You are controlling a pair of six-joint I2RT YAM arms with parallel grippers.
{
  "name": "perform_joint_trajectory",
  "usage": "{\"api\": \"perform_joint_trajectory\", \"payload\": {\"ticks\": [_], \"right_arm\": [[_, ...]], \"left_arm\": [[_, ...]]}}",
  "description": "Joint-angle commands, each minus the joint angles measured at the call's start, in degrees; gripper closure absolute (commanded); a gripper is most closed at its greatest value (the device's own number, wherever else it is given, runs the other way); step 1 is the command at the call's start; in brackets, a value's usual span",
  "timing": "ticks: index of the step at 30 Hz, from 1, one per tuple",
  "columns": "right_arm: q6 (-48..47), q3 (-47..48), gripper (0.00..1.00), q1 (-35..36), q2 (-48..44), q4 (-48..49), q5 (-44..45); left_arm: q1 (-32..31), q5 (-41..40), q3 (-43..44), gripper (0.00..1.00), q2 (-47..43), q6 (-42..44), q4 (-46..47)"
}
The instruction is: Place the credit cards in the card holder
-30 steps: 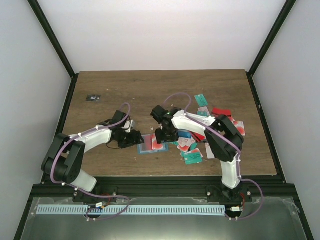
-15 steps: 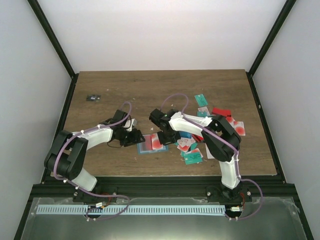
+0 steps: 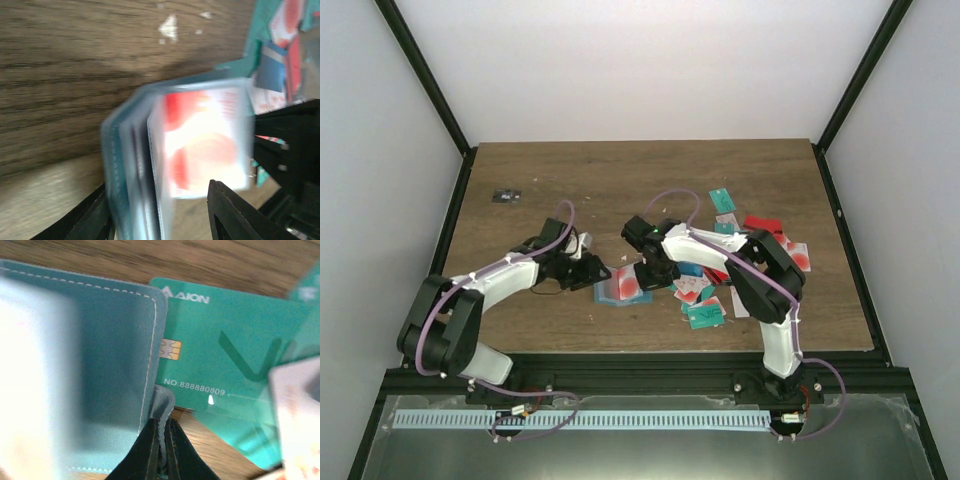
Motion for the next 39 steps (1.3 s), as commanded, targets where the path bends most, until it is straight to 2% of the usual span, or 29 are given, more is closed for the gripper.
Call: {"api": "perform_joint_trajectory", "payload": {"ticks": [1,6,17,22,26,29,39], "right_arm": [[-0.62,0.06,0.99,0.99,-0.11,6.71,-7.74],[-0.53,0.27,0.99,0.99,0.0,7.82,-9.86],[0.11,0.95,0.99,0.98,-0.05,8.93,-11.53],[0.67,0.95,0.99,0.9,-1.02,8.59,-11.28],[1.09,1.29,0.99,0.74,-1.66,8.02,-11.18],[1.21,1.77,0.99,0.61,-2.02,7.33,-11.16],[2.26,5.78,0.99,0.55,-1.65,1.85,-8.31]], "left_arm": [[-0.57,5.63,1.8,0.49,-3.17,-1.64,1.3],[-0.69,7.99,2.97,0.49,-3.08,-2.31,2.17],[-1.74,8.94,3.14,0.51,4.16,-1.52,5.72],[-2.76,8.75,4.18,0.63,7.12,-1.69,6.82],[-3.17,7.85,4.24,0.82,7.98,-1.53,6.51],[-3.42,4.11,4.86,0.95,8.75,-0.65,3.72],[-4.5,-4.81,6.35,0.96,10.59,1.82,-3.56]]}}
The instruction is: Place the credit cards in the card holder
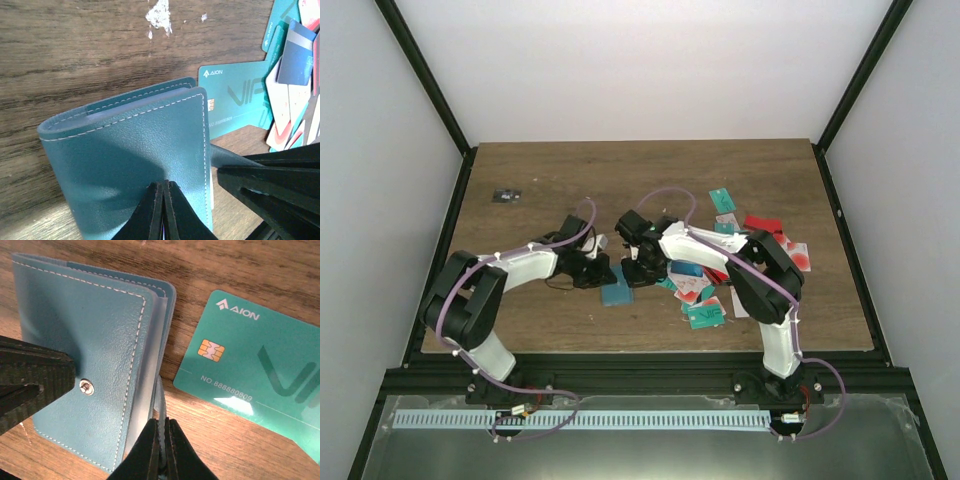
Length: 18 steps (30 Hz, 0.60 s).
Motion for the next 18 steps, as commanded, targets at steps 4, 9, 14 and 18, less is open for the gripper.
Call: {"api": "perform_joint_trajectory", "payload": {"ticks": [4,9,14,18], "right_arm": [[1.02,5.72,0.99,-0.13,-1.39,-4.21,0.77],[0.9,6.96,0.97,-0.1,0.56,-1.62,-6.0],[1.2,8.48,0.89,-0.12,3.24,-0.59,-8.54],[0.93,9.27,0.8,-0.13,4.74,-0.25,-8.61]], "left_arm": [[-1.57,-7.58,1.54,0.96,2.66,2.57,-5.56],[-2.95,-8.63,2.95,0.96,3.88,2.73,-6.25],[-3.24,-8.14,2.85,0.96,4.23,2.55,-5.73],[-3.3,-7.45,2.33,0.96,4.1,2.37,-5.14]]}}
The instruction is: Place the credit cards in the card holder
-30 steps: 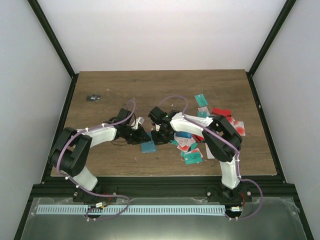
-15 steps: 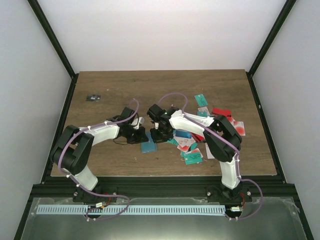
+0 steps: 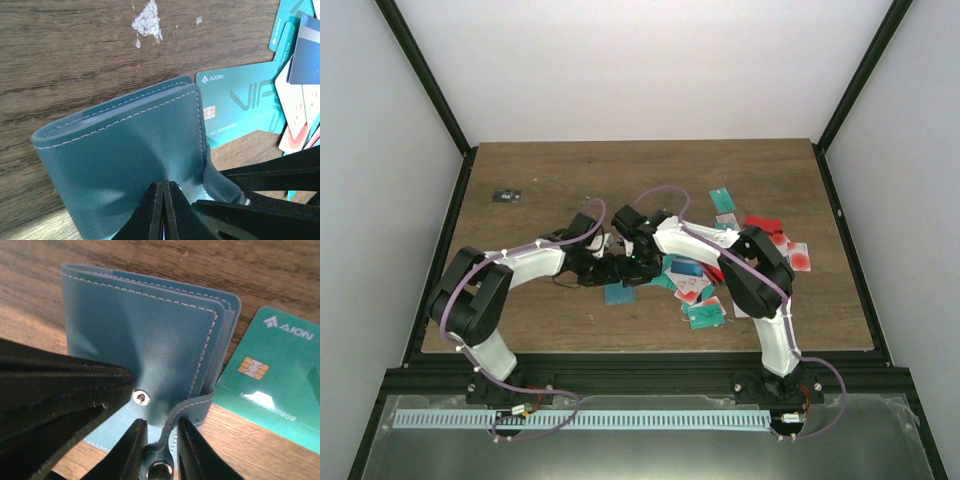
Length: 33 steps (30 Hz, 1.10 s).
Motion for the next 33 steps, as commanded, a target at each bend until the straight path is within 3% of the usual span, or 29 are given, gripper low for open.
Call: {"api": "perform_joint_trajectory", "payload": {"ticks": [1,10,33], "right_arm": [[-0.13,3.74,0.76,0.31,1.48,2.57,-3.48],[0.46,3.79,0.63,-0.04,1.22,3.71,-3.14],[-0.26,-2.17,0.59,-1.06,-3.19,16.99,-11.13]], "left_arm": [[-0.51,-2.56,-1.37,0.96,1.87,0.73,-1.88],[-0.53,-1.28,-2.31,0.96,1.65,0.71,-1.08],[-0.53,3.24,-2.84,0.96,2.33,0.32,0.63]]}}
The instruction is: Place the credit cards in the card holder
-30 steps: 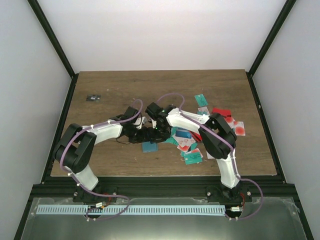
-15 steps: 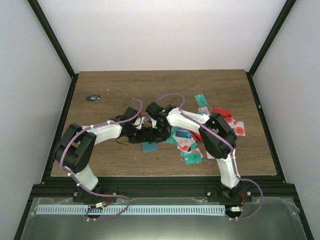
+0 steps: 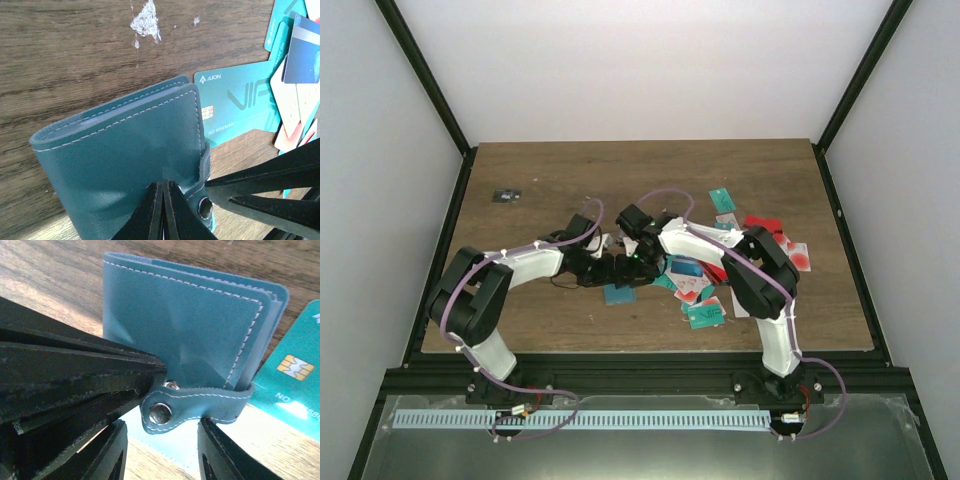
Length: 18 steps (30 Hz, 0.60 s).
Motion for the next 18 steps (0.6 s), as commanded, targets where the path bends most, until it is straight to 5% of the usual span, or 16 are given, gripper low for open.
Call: {"api": "perform_joint_trajectory", "payload": {"ticks": [1,6,13,18], "right_arm": [[0.23,-0.08,0.6,-0.07,-2.55,13.23,-4.47],[0.37,-2.45,0.62,-0.76,-4.92,17.07,-6.66],[-0.09,-3.07,0.51,-1.34,-8.04,19.01,-11.38],[0.64,-5.73,0.55,-3.19,-13.88,19.0,-11.02]], "left_arm": [[-1.06,0.8,-1.4,0.96,2.41,0.35,-2.03],[-1.08,1.05,-1.5,0.96,2.57,0.34,-2.04],[-1.02,1.07,-1.13,0.96,2.83,0.36,-2.29],[-0.98,0.8,-0.46,0.96,3.37,0.45,-2.57]]}}
